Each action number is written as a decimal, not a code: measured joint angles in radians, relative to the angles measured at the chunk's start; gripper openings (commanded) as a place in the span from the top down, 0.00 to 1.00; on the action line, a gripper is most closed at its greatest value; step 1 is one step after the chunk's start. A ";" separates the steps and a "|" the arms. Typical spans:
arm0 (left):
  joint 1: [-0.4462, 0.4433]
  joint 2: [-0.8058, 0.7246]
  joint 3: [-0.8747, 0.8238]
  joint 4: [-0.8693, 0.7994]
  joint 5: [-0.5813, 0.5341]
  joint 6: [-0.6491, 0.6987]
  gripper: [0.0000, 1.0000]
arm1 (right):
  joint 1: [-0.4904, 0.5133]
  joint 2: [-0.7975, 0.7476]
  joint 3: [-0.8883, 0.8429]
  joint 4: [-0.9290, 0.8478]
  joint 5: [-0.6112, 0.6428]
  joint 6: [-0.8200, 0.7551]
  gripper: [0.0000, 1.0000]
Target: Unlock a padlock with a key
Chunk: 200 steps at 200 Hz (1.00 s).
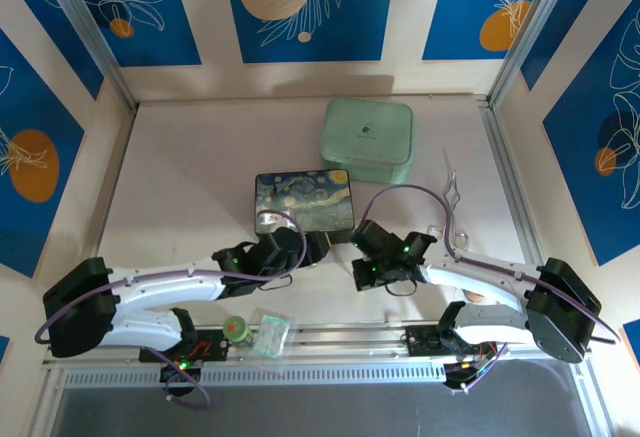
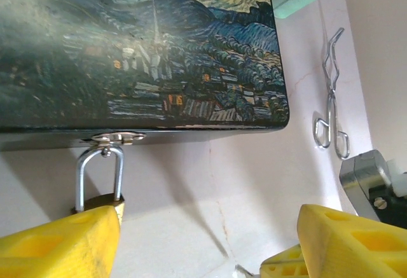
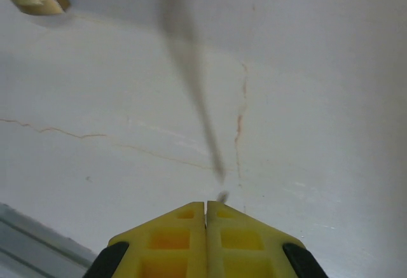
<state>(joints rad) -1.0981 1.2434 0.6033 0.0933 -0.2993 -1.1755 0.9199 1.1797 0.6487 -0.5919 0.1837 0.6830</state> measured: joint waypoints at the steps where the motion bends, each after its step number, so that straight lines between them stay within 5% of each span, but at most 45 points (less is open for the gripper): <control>1: 0.000 0.001 -0.001 0.004 0.002 -0.003 0.27 | 0.000 0.000 0.001 0.000 -0.001 0.000 1.00; 59: 0.000 0.038 -0.161 0.315 0.021 -0.339 0.11 | -0.031 -0.017 0.116 0.051 -0.058 -0.008 1.00; 145: 0.000 0.119 -0.200 0.657 0.018 -0.743 0.07 | -0.049 -0.019 0.154 0.271 -0.110 -0.014 1.00; 166: 0.000 0.154 -0.200 0.724 0.018 -0.797 0.08 | -0.051 -0.019 0.154 0.299 -0.113 -0.014 1.00; 200: 0.000 0.165 -0.210 0.791 0.003 -0.854 0.25 | -0.047 -0.016 0.154 0.315 -0.114 -0.013 1.00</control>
<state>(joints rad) -1.0981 1.4086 0.3931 0.8841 -0.2966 -2.0296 0.8730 1.1641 0.8024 -0.2771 0.0696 0.6697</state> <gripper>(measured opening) 0.795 0.049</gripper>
